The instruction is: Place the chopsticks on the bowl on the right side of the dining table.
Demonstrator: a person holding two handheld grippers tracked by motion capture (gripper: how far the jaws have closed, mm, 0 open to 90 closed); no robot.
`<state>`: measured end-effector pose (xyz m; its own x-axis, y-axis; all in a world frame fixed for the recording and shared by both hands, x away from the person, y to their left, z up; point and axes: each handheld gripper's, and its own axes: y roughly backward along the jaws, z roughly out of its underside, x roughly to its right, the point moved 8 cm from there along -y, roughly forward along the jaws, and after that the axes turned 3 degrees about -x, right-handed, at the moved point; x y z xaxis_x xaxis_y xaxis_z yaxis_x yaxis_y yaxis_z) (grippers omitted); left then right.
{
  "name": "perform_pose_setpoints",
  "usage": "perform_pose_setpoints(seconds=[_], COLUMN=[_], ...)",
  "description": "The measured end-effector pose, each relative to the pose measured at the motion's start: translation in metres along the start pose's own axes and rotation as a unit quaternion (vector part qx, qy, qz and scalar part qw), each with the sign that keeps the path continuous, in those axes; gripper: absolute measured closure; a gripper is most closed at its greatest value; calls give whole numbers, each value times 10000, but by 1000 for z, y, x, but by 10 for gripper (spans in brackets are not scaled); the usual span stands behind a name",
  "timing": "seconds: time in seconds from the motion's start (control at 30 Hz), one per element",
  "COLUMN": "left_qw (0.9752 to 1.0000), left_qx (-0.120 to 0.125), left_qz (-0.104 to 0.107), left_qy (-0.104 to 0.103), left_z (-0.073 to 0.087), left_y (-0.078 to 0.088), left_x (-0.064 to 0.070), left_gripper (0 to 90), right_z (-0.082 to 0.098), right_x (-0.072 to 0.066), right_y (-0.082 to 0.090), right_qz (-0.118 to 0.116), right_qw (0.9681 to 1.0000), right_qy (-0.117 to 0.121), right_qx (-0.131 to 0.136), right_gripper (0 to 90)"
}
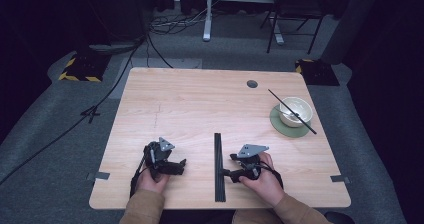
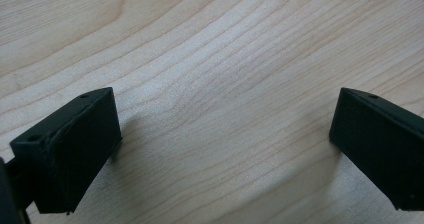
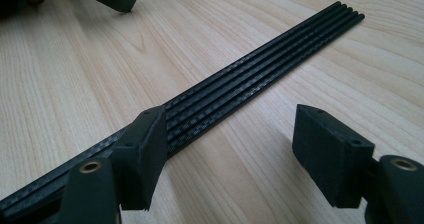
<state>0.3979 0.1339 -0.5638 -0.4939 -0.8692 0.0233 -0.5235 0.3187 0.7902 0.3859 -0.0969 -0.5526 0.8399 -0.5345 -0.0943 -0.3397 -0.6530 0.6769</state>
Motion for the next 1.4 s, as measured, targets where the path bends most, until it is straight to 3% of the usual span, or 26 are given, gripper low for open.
perform_pose_setpoints(seconds=[0.53, 0.57, 0.77, 0.87, 0.97, 1.17, 1.3, 1.4], left_qw=[10000, 10000, 10000, 10000, 10000, 10000, 10000, 10000], left_qx=[0, -1, -1, 0, -1, 0, 0, 0], left_qz=[0, -2, -2, 0, 0, 0, -1, -1], left_qy=[-1, -1, -1, -1, 0, -1, 0, 0], left_z=[0, 0, 0, 0, 0, 0, 0, 0], left_y=[0, 0, 0, 0, 0, 0, 0, 0], left_x=[0, 0, 0, 0, 0, 0, 0, 0], left_gripper=[3, 3, 3, 3, 3, 3, 3, 3], right_z=[1, 1, 0, 0, 0, 2, 2, 5], right_x=[-4, -3, 1, -4, -6, 6, -2, 2], right_y=[-2, -1, 2, 2, -1, 4, 4, 3], right_qz=[44, 25, 218, 110, 89, 325, 229, 390], right_qw=[10000, 9999, 9997, 9999, 9999, 9994, 9996, 9988], right_qy=[26, 118, 75, 1, 83, 33, 99, 178], right_qx=[-40, -38, -87, -68, -80, -112, -142, -253], right_gripper=[307, 313, 322, 321, 320, 328, 338, 352])
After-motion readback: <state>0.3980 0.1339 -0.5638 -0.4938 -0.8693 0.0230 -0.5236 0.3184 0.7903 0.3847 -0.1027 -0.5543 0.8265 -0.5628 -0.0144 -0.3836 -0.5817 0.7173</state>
